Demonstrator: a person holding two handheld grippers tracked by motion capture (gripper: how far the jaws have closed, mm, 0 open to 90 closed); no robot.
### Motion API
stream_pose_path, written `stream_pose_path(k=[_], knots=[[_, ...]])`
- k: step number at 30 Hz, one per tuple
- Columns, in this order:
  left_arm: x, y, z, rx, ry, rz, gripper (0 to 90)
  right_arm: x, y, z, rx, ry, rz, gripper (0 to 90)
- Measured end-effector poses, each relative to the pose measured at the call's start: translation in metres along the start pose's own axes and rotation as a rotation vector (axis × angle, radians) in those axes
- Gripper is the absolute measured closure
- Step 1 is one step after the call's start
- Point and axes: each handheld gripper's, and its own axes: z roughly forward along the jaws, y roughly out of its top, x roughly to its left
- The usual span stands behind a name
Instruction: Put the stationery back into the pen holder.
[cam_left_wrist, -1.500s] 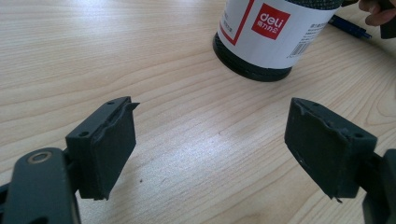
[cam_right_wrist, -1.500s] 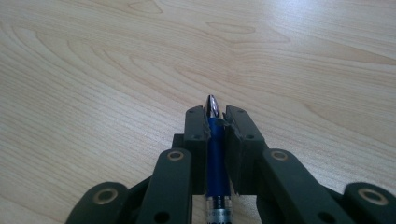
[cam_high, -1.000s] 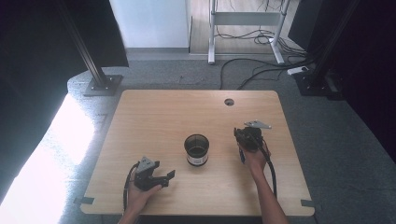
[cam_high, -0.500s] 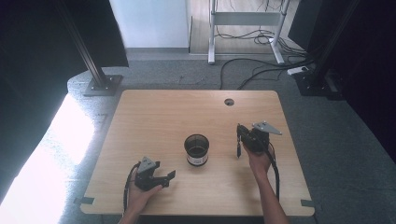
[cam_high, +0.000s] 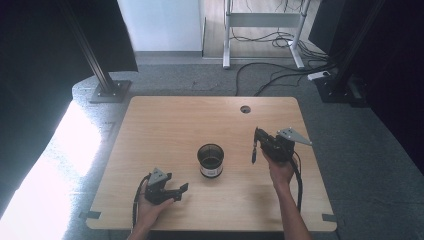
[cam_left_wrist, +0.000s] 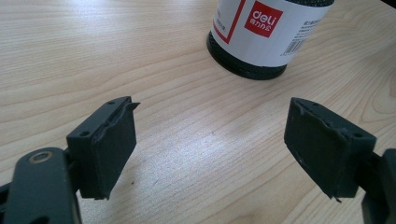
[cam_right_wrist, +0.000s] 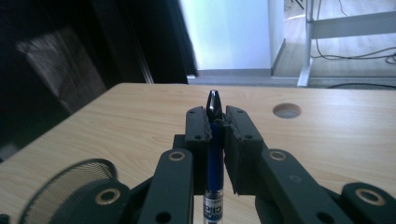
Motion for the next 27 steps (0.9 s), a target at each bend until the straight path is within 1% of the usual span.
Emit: stream_pose_path(k=[5, 9, 10, 11, 12, 17, 18, 19, 27], knots=[[0.000, 0.000, 0.000, 0.001, 0.001, 0.001, 16.9, 0.012, 0.012, -0.007, -0.041, 0.034, 0.000, 78.7], [0.000, 0.000, 0.000, 0.002, 0.002, 0.002, 16.9, 0.024, 0.022, -0.011, -0.071, 0.061, -0.018, 78.7], [0.000, 0.000, 0.000, 0.003, 0.002, 0.002, 16.9, 0.030, 0.027, -0.012, -0.083, 0.073, -0.026, 78.7], [0.000, 0.000, 0.001, 0.003, 0.002, 0.003, 16.9, 0.030, 0.027, -0.012, -0.083, 0.073, -0.026, 78.7], [0.000, 0.000, 0.001, 0.003, 0.002, 0.003, 16.9, 0.035, 0.031, -0.012, -0.093, 0.084, -0.033, 78.7], [0.000, 0.000, 0.001, 0.005, 0.002, 0.002, 16.9, 0.045, 0.038, -0.012, -0.110, 0.104, -0.039, 78.8], [0.000, 0.000, 0.001, 0.005, 0.002, 0.002, 16.9, 0.049, 0.041, -0.011, -0.115, 0.112, -0.041, 78.7], [0.000, 0.000, 0.001, 0.006, 0.002, 0.002, 16.9, 0.049, 0.041, -0.011, -0.115, 0.112, -0.041, 78.7], [0.000, -0.001, 0.002, 0.010, 0.002, 0.003, 16.9, 0.066, 0.051, -0.008, -0.132, 0.150, -0.053, 78.7]])
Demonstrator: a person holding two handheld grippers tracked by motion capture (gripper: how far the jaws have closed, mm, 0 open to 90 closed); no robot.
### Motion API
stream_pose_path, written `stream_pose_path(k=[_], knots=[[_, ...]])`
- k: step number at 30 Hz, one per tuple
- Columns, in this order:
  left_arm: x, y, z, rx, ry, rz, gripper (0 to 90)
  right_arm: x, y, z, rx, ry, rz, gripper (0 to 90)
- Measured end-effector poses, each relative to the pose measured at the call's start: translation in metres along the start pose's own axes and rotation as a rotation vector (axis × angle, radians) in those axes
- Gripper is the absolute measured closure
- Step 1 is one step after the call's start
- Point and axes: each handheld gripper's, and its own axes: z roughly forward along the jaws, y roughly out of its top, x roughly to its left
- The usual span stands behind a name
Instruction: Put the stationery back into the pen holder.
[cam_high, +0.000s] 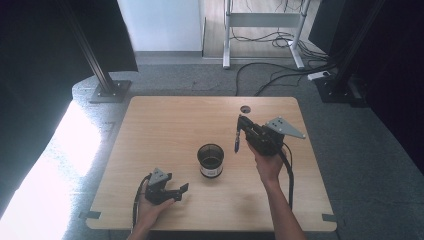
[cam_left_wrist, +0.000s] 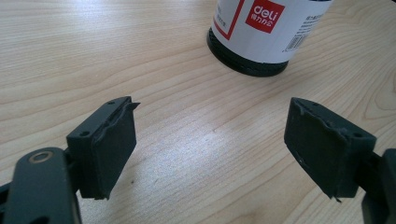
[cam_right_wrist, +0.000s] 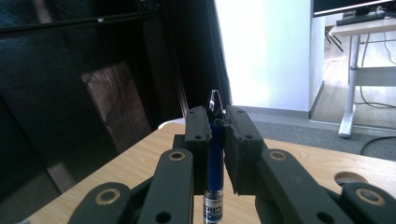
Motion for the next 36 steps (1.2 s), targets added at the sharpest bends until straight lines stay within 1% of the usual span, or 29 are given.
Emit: stream_pose_path(k=[3, 4, 8, 9, 17, 25, 27, 31, 36], knots=[[0.000, 0.000, 0.000, 0.001, 0.000, 0.001, 16.9, 0.007, 0.001, 0.006, -0.002, 0.016, -0.002, 78.7], [0.000, 0.000, 0.000, 0.001, 0.000, 0.001, 16.9, 0.007, 0.001, 0.006, -0.002, 0.016, -0.002, 78.7], [0.000, 0.000, 0.000, 0.001, 0.000, 0.000, 16.9, 0.015, 0.000, 0.013, 0.003, 0.034, -0.007, 78.8], [0.000, 0.000, 0.000, 0.001, 0.000, 0.000, 16.9, 0.019, -0.001, 0.017, 0.007, 0.044, -0.004, 78.7], [0.000, -0.001, 0.001, 0.006, -0.002, 0.003, 16.9, 0.031, -0.006, 0.029, 0.017, 0.067, -0.013, 78.7], [0.000, -0.001, 0.001, 0.010, -0.003, 0.003, 16.9, 0.034, -0.015, 0.040, 0.034, 0.071, -0.013, 78.7], [0.000, -0.001, 0.001, 0.011, -0.002, 0.002, 16.9, 0.036, -0.018, 0.043, 0.039, 0.069, -0.019, 78.7], [0.000, -0.001, 0.002, 0.011, 0.000, 0.001, 16.9, 0.038, -0.025, 0.050, 0.058, 0.072, -0.022, 78.6], [0.001, -0.001, 0.002, 0.010, -0.002, -0.002, 16.9, 0.036, -0.032, 0.054, 0.073, 0.069, -0.019, 78.6]])
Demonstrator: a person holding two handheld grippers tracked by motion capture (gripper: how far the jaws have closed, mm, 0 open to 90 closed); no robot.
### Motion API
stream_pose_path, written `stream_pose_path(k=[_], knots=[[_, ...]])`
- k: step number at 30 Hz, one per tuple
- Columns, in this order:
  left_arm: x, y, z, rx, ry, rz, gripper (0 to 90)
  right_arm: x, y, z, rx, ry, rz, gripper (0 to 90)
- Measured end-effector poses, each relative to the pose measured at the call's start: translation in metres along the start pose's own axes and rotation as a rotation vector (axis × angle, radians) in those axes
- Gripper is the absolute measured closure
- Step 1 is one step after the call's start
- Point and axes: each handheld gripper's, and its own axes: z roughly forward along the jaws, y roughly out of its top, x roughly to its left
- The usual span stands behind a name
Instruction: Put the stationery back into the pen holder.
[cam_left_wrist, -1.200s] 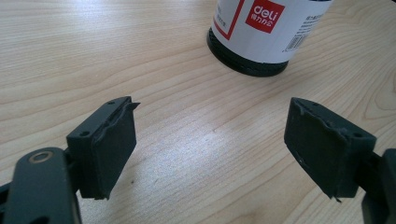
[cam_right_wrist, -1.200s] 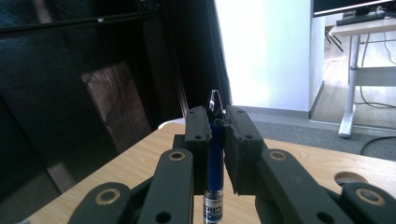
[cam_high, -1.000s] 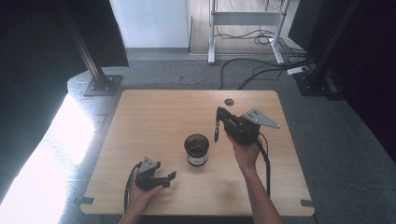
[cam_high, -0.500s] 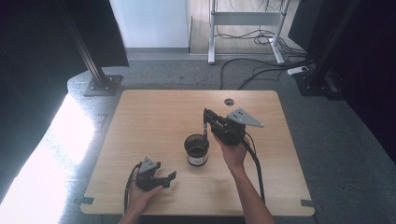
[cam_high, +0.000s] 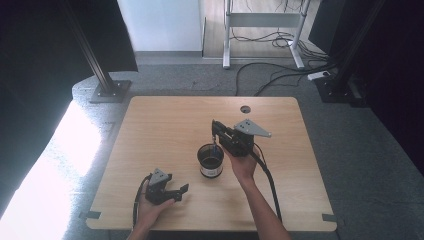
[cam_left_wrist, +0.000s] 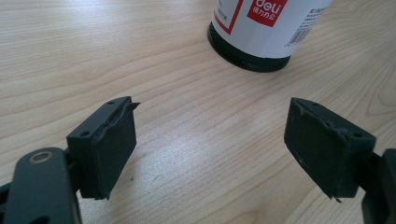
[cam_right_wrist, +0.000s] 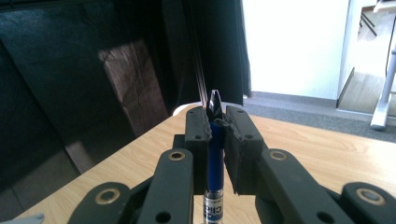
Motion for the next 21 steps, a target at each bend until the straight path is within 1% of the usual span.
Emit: stream_pose_path(k=[2, 4, 5, 6, 10, 12, 21], knots=[[0.000, 0.000, 0.000, 0.000, 0.000, -0.001, 16.9, -0.002, -0.007, 0.003, 0.014, -0.005, 0.009, 78.6], [0.000, 0.000, 0.001, 0.001, 0.000, -0.001, 16.9, -0.003, -0.009, 0.004, 0.020, -0.006, 0.007, 78.6], [0.000, 0.000, 0.001, 0.001, 0.000, 0.000, 17.0, -0.003, -0.014, 0.006, 0.033, -0.008, 0.007, 78.6], [0.000, 0.000, 0.001, 0.002, -0.001, 0.000, 17.0, -0.003, -0.014, 0.006, 0.033, -0.008, 0.007, 78.6], [0.000, -0.001, 0.001, 0.004, 0.000, 0.004, 16.9, -0.006, -0.024, 0.011, 0.061, -0.020, -0.003, 78.5], [0.000, -0.001, 0.001, 0.005, 0.000, 0.005, 17.0, -0.009, -0.034, 0.014, 0.088, -0.030, -0.002, 78.5], [0.000, -0.001, 0.002, 0.009, 0.001, 0.008, 17.0, -0.010, -0.049, 0.020, 0.137, -0.041, -0.020, 78.2]])
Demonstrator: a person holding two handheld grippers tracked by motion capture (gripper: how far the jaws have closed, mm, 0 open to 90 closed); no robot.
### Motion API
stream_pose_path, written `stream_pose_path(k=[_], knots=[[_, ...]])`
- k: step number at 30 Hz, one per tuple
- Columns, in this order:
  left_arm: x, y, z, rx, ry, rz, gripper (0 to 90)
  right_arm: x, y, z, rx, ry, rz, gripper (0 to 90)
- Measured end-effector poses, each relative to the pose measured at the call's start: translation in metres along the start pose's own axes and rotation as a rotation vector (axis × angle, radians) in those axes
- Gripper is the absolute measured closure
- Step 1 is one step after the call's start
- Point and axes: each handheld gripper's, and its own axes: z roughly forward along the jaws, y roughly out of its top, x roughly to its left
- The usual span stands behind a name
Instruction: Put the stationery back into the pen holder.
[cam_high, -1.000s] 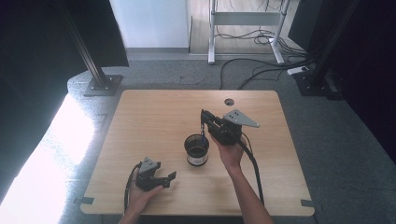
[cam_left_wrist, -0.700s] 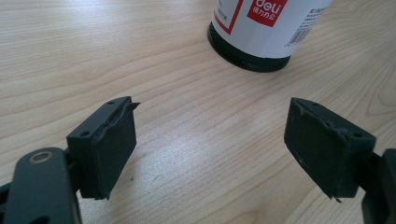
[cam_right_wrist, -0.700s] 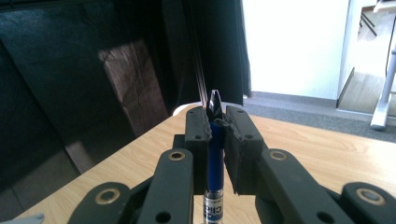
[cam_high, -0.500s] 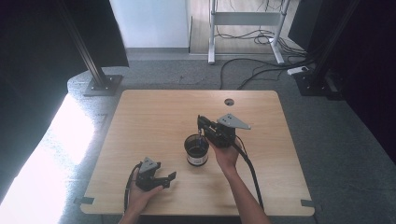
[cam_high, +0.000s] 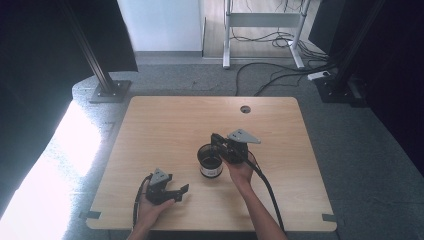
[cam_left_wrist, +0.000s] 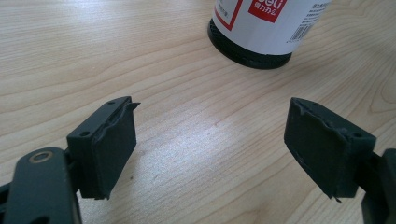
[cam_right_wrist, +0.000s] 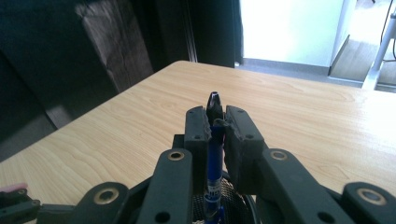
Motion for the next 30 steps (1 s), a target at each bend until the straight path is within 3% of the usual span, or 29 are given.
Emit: stream_pose_path(k=[14, 20, 22, 26, 30], knots=[[0.000, 0.000, 0.001, 0.005, -0.001, 0.004, 17.0, -0.006, -0.007, 0.007, 0.041, -0.015, 0.004, 77.2], [0.000, 0.000, 0.001, 0.009, -0.003, 0.005, 17.0, -0.004, -0.008, 0.008, 0.055, -0.075, -0.059, 53.6], [0.000, 0.000, 0.001, 0.009, -0.003, 0.004, 16.9, -0.003, -0.008, 0.005, 0.055, -0.095, -0.058, 47.2], [0.000, -0.001, 0.001, 0.009, -0.003, 0.006, 17.0, -0.003, -0.010, -0.003, 0.019, -0.131, -0.072, 40.1], [0.000, -0.001, 0.001, 0.010, -0.003, 0.008, 17.0, -0.005, -0.011, -0.014, -0.001, -0.138, -0.081, 35.5]])
